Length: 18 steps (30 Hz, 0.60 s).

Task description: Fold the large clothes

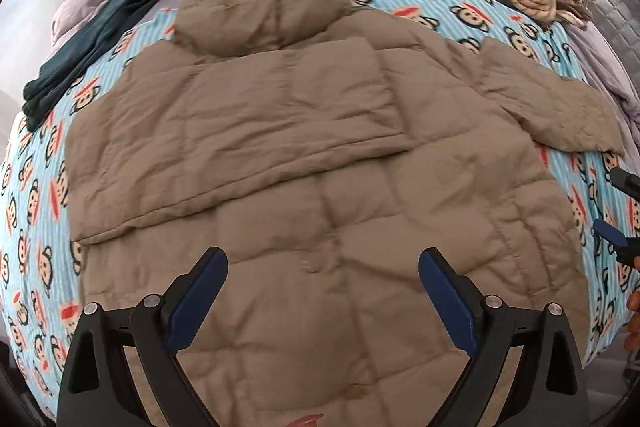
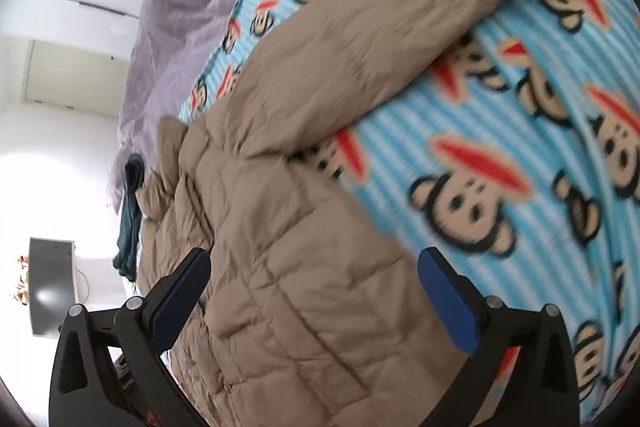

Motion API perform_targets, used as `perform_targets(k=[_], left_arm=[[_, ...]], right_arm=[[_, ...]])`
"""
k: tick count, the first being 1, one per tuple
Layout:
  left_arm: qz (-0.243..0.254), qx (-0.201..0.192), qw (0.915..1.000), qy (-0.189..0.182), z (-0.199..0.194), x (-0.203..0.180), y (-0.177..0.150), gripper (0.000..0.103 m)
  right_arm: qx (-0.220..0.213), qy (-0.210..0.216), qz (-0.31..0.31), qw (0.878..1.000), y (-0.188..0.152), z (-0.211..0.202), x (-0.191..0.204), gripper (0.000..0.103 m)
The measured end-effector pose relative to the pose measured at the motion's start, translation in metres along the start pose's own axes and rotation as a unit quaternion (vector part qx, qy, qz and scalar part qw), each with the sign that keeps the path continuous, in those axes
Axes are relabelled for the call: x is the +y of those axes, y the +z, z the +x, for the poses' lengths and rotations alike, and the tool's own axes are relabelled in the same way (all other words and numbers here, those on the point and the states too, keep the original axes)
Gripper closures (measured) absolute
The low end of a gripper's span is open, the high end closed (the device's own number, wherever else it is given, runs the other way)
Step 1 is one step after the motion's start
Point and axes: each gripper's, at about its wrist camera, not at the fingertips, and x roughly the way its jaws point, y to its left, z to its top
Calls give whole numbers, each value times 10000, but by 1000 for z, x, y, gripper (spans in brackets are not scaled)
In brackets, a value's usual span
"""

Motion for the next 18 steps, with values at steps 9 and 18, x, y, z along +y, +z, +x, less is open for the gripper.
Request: perform_targets(k=[9, 18], left_arm=[[-34, -14, 9997, 261, 0, -27, 6, 6], [-99, 188, 9994, 261, 17, -42, 13, 6]], right_arm=[[-339, -345, 339, 9983, 57, -26, -48, 0], [-823, 104, 1478, 9855, 137, -33, -125, 0]])
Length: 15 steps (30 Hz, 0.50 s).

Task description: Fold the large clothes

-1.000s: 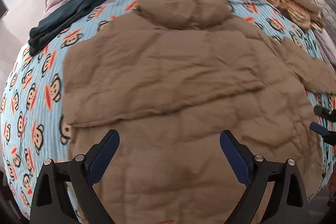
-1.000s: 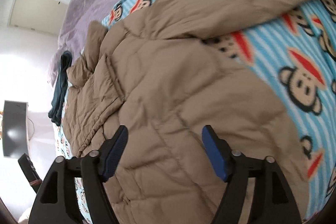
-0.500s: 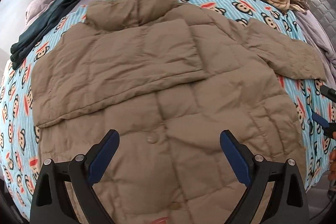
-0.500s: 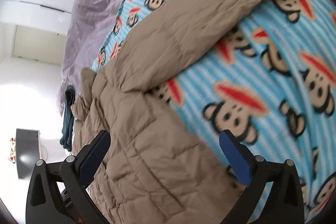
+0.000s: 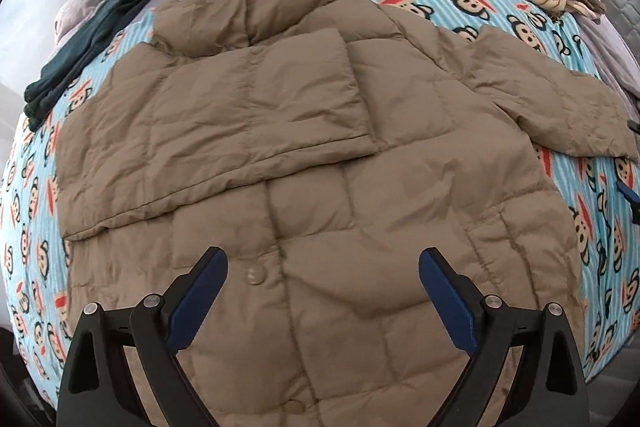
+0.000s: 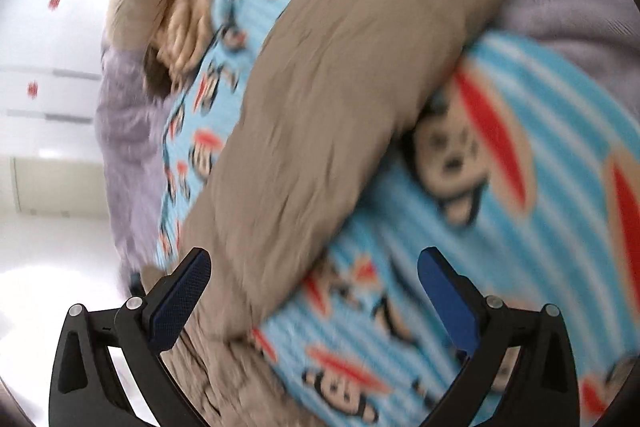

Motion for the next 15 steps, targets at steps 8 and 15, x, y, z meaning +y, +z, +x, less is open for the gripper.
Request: perform_targets(k=[8, 15], left_arm=[[-79, -34, 9999, -140, 1, -15, 11, 6], [-162, -179, 9996, -167, -3, -9, 21, 6]], right_arm=[[-215, 1175, 1051, 9873, 49, 23, -19, 0], [67, 1466, 1581, 9765, 58, 39, -9, 94]])
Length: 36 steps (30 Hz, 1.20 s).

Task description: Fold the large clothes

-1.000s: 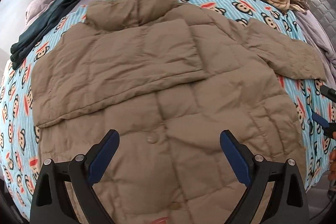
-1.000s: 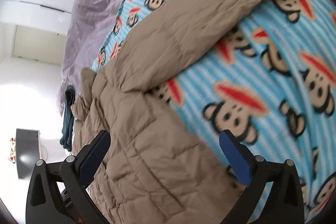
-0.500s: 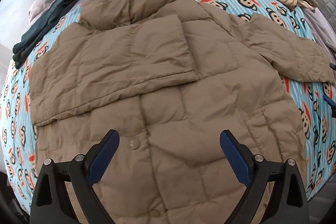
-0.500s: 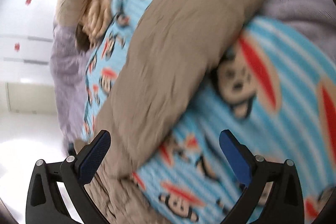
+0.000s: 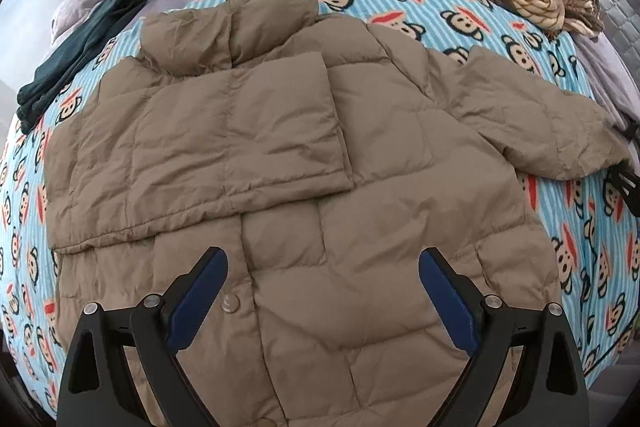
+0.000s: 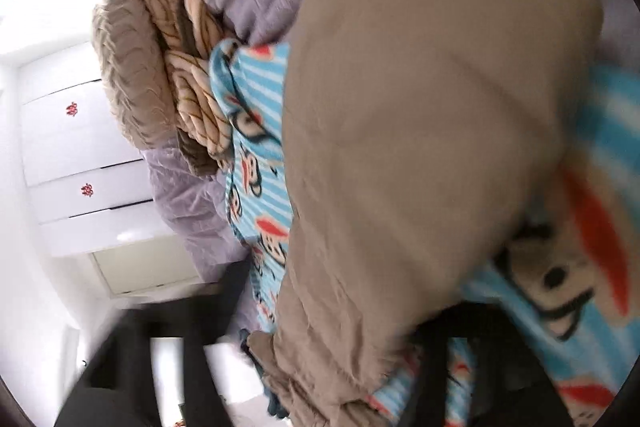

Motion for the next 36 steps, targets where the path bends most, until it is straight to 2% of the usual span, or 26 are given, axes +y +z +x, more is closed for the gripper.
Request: perform_targets(k=[3, 6, 9, 12, 14, 18, 21, 23, 29, 34, 35, 36], left_arm=[[-75, -114, 9999, 34, -4, 9, 3, 6], [-200, -234, 9995, 83, -8, 24, 8, 6], [-379, -337, 9986, 147, -11, 46, 12, 6], [-614, -411, 9971, 154, -12, 72, 17, 6], [-732, -473, 9961, 151, -12, 87, 19, 6], [-925, -577, 9940, 92, -10, 112, 23, 6], [-1081, -661, 9919, 9, -8, 131, 25, 6], [-1195, -706, 9903, -50, -6, 145, 28, 6], [-1479, -775, 9859, -89, -3, 189, 30, 6], [-1571, -813, 9842, -6, 1, 219, 30, 6], [-1604, -814, 9837, -2, 2, 225, 30, 6], [-1633, -819, 9832, -8, 3, 228, 30, 6]], right_arm=[[21, 32, -315, 9995, -7, -2, 15, 95], [-50, -27, -1017, 9948, -21, -6, 49, 96], [-33, -50, -1829, 9831, -44, -3, 94, 96], [38, -56, -2683, 9633, -79, 7, 142, 96], [95, -120, -3381, 9410, -113, 20, 175, 96], [323, -153, -4388, 8979, -181, 50, 217, 96], [534, -221, -4990, 8647, -236, 80, 235, 96], [748, -285, -5406, 8374, -279, 105, 242, 96], [1481, -558, -6202, 7683, -393, 174, 222, 96], [1901, -1107, -6647, 7140, -458, 224, 176, 96], [1973, -1263, -6682, 7062, -466, 233, 166, 96], [2030, -1360, -6662, 7046, -468, 237, 157, 96]])
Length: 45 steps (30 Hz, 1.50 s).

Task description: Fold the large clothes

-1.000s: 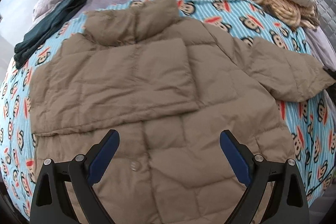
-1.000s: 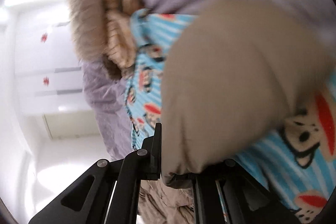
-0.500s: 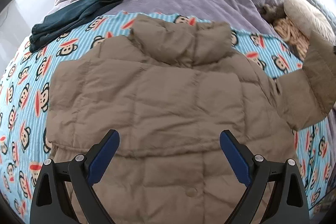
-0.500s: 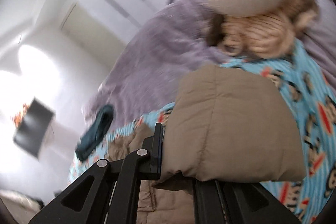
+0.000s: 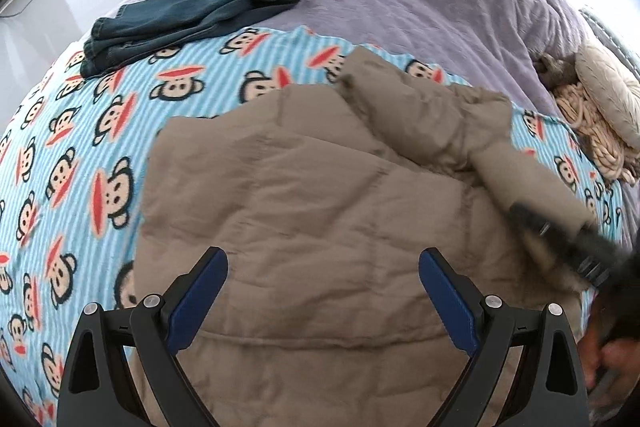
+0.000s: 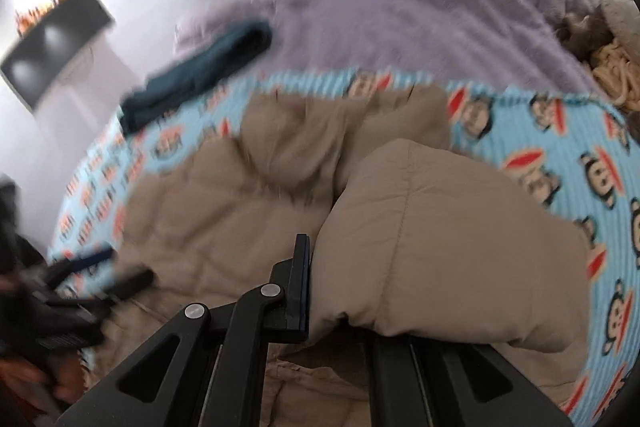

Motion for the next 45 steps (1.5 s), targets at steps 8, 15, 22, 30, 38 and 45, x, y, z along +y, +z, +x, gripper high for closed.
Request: perform_targets(k=[8, 15, 22, 30, 38, 45], left_arm=[[-219, 79, 9996, -182, 19, 6, 4, 6], [-213, 122, 9984, -514, 28, -14, 6, 6], [-425, 246, 9960, -744, 31, 0, 6, 6], [-674, 184, 9858, -1526, 20, 23, 9, 6], [-1145, 600, 9575, -2578, 33, 38, 10, 6], [-1144, 935, 9364, -3185, 52, 19, 8, 6]], right_arm=[[583, -62, 585, 9966, -28, 39, -19, 89], [381, 199, 965, 9944, -32, 8, -24, 35], [-184, 371, 2700, 9620, -46, -33, -90, 36], [-509, 146, 1965, 9791, -18, -36, -67, 90], [320, 265, 58, 9991, -24, -1, 35, 76], [687, 303, 448, 9962, -57, -17, 3, 34]])
